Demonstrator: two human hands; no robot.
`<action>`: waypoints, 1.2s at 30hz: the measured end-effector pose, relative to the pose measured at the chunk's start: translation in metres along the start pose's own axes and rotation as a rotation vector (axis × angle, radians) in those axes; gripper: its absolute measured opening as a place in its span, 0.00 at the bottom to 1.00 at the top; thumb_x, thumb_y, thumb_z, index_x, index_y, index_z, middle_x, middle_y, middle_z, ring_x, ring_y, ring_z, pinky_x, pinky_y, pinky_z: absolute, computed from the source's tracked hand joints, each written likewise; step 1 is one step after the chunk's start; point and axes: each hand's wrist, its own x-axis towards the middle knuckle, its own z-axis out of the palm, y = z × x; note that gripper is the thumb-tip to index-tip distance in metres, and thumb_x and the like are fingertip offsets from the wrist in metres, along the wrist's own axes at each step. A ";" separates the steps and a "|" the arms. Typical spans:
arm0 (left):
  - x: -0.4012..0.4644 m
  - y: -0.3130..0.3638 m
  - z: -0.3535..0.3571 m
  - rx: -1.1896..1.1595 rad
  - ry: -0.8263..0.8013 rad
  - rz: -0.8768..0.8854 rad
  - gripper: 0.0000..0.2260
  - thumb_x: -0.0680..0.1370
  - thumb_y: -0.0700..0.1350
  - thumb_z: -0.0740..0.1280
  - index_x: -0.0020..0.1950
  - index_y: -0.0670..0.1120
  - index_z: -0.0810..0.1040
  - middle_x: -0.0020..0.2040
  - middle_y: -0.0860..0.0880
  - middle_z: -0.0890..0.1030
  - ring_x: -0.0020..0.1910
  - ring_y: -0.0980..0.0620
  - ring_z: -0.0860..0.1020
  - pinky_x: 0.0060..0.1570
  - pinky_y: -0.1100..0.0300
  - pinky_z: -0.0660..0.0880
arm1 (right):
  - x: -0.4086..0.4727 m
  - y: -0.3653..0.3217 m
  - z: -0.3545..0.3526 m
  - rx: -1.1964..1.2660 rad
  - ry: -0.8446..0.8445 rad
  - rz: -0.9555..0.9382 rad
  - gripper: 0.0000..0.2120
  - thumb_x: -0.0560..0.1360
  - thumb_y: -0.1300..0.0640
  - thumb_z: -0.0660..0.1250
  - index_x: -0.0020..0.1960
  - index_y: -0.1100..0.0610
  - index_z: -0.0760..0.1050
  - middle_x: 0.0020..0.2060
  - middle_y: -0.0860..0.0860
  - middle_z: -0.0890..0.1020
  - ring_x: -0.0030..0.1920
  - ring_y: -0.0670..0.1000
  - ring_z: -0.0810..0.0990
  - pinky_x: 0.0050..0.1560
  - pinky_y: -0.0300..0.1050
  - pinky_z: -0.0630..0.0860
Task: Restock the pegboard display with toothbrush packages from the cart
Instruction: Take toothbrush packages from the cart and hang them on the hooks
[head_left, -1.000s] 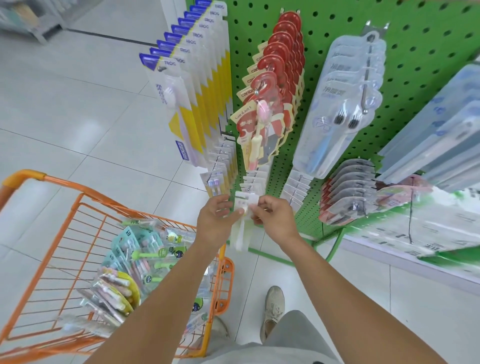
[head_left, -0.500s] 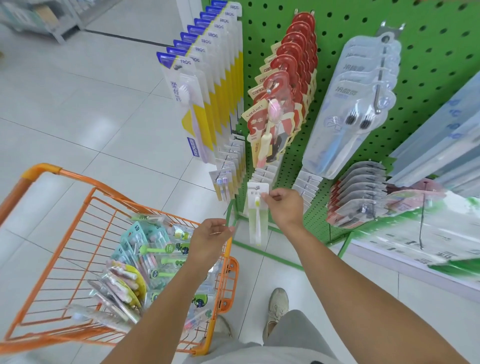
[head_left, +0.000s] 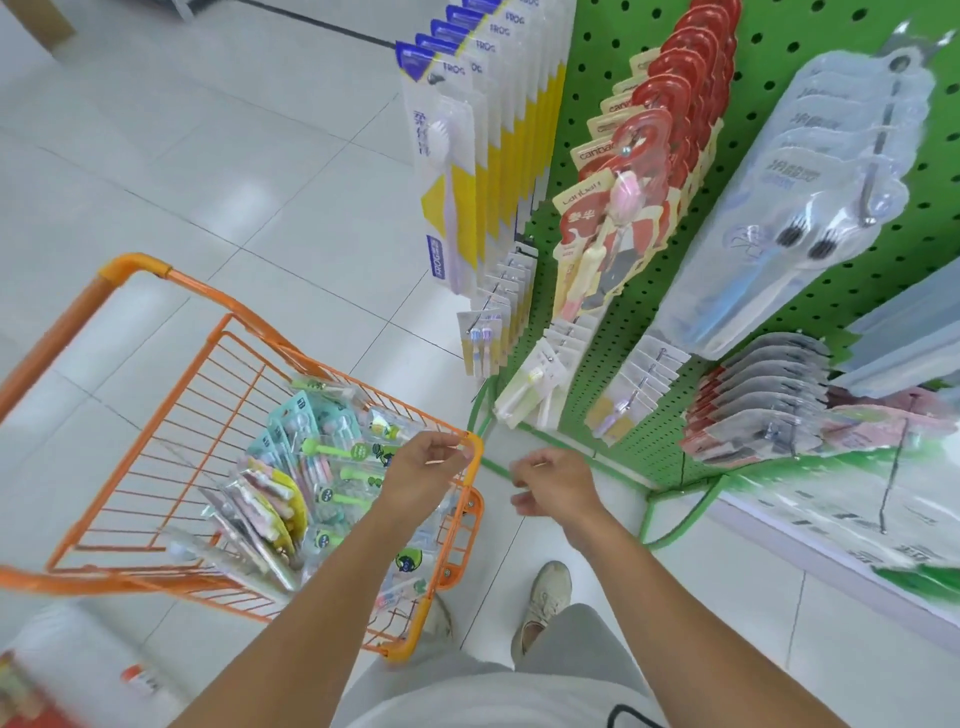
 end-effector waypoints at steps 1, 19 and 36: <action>-0.003 -0.006 -0.005 0.005 0.022 -0.020 0.09 0.76 0.44 0.74 0.55 0.46 0.81 0.48 0.48 0.82 0.45 0.52 0.79 0.46 0.58 0.77 | -0.005 0.009 0.010 -0.074 -0.092 0.031 0.07 0.76 0.60 0.73 0.51 0.64 0.80 0.40 0.57 0.84 0.32 0.54 0.84 0.35 0.47 0.82; -0.034 -0.121 -0.210 -0.085 0.430 -0.438 0.19 0.76 0.39 0.64 0.67 0.45 0.73 0.56 0.48 0.78 0.54 0.46 0.74 0.51 0.59 0.70 | -0.018 0.006 0.250 -0.893 -0.478 -0.392 0.26 0.73 0.48 0.76 0.64 0.63 0.76 0.59 0.57 0.80 0.58 0.57 0.80 0.54 0.48 0.75; 0.008 -0.169 -0.256 -0.407 0.338 -0.507 0.24 0.81 0.43 0.64 0.76 0.45 0.63 0.67 0.45 0.71 0.58 0.46 0.71 0.54 0.56 0.68 | 0.020 0.038 0.353 -1.040 -0.191 -0.376 0.18 0.73 0.70 0.69 0.26 0.59 0.73 0.26 0.52 0.71 0.32 0.53 0.73 0.39 0.47 0.75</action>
